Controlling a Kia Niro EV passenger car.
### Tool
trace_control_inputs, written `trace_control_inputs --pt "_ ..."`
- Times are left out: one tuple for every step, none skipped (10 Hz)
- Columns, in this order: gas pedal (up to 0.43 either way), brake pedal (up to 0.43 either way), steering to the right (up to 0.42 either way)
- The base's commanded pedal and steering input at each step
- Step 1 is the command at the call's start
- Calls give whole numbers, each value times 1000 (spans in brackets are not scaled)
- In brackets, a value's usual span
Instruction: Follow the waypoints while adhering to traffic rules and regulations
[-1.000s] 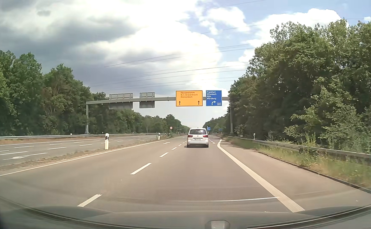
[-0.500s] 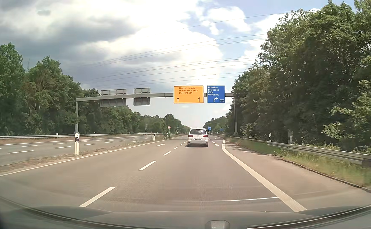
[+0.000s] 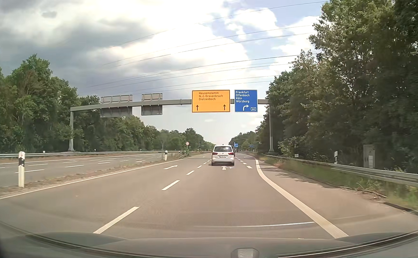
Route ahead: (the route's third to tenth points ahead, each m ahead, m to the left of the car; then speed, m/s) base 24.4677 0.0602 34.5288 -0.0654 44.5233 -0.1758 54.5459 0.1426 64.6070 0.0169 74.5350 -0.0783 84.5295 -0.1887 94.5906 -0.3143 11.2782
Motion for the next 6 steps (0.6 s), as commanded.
trace_control_inputs --pt "287 37 -1" --pt "287 37 0" --pt "287 37 0" --pt "287 37 0" --pt "287 30 0" --pt "287 37 0"
